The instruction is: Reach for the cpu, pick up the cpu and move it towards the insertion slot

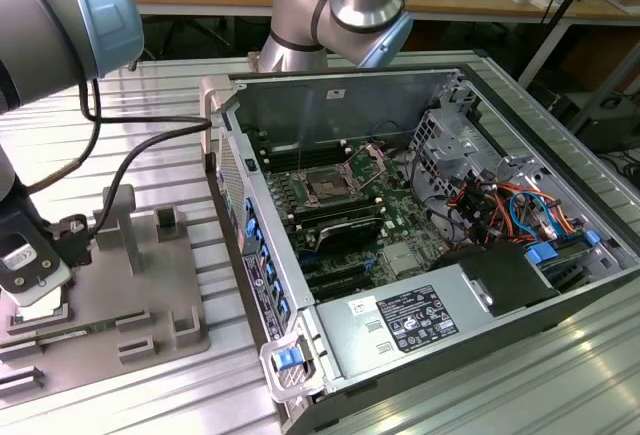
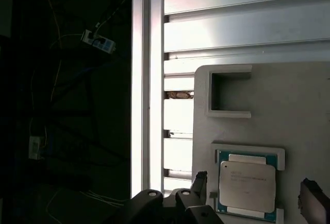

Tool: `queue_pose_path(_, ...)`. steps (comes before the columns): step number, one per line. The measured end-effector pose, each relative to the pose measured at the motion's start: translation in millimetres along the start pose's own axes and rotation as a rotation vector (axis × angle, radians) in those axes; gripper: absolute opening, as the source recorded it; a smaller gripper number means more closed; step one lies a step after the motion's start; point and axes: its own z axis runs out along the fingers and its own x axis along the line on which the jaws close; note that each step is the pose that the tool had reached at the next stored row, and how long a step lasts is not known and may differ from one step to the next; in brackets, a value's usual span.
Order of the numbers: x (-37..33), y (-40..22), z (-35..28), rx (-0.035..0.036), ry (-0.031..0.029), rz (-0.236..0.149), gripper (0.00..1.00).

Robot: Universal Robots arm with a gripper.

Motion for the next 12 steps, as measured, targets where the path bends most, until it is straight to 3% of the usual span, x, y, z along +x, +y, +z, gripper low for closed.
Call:
queue_pose_path(7, 0.2, -4.1, 18.2, -0.0002, -0.0001, 0.0, 0.75)
queue_pose_path(12, 0.1, -4.3, 19.4, -0.0001, 0.0, 0.0, 0.73)
